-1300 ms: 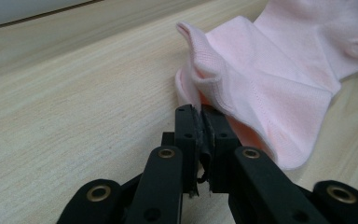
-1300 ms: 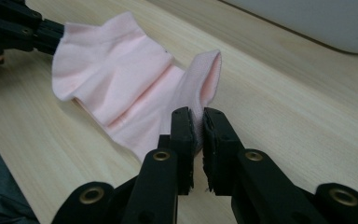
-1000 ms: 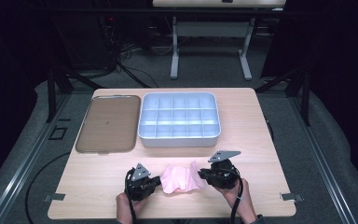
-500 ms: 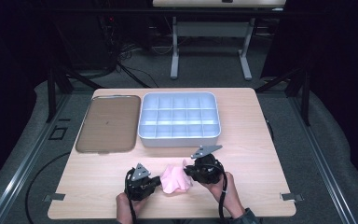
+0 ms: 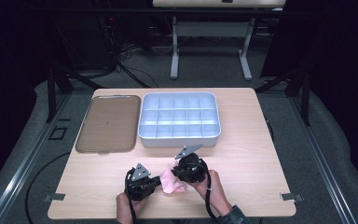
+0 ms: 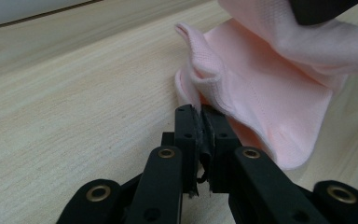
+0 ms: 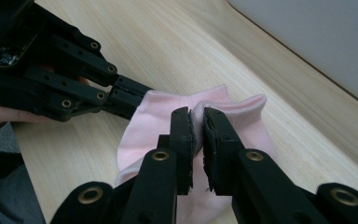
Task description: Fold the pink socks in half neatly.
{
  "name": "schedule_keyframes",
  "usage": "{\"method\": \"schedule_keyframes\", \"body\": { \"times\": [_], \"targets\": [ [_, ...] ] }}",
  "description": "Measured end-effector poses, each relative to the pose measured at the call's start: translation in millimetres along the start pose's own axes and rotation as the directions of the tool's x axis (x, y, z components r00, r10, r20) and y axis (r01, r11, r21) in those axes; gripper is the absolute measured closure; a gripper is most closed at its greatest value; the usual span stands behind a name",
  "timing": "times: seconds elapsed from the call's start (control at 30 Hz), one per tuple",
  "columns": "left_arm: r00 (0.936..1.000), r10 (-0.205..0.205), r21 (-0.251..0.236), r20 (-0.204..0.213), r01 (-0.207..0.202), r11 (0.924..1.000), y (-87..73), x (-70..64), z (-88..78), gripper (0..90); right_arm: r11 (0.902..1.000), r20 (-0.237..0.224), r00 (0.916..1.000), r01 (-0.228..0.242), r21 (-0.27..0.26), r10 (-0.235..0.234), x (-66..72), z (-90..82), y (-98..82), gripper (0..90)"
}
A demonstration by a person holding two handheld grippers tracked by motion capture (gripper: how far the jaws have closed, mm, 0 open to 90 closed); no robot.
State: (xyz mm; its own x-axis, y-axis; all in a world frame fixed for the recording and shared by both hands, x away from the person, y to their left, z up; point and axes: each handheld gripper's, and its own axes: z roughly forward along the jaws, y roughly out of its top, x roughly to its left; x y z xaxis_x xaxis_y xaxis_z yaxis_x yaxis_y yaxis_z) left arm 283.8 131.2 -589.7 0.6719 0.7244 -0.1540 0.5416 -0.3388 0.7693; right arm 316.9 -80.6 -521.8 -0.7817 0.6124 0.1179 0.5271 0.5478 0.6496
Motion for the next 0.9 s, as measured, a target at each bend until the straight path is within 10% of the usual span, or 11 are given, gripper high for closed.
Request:
{"method": "schedule_keyframes", "body": {
  "times": [0.63,0.9],
  "targets": [
    [1.0,-0.003,-0.003,-0.003,0.003,1.0,-0.2,-1.0,0.4,84.9,0.9956,-0.007,0.9969,0.079,0.05,-0.078,19.4,27.6,-2.0,75.8],
    [1.0,-0.001,-0.003,-0.004,0.001,1.0,-0.2,-1.3,0.3,84.9,0.996,-0.036,0.9979,0.051,-0.073,-0.054,10.0,1.4,-9.5,64.0]
  ]
}}
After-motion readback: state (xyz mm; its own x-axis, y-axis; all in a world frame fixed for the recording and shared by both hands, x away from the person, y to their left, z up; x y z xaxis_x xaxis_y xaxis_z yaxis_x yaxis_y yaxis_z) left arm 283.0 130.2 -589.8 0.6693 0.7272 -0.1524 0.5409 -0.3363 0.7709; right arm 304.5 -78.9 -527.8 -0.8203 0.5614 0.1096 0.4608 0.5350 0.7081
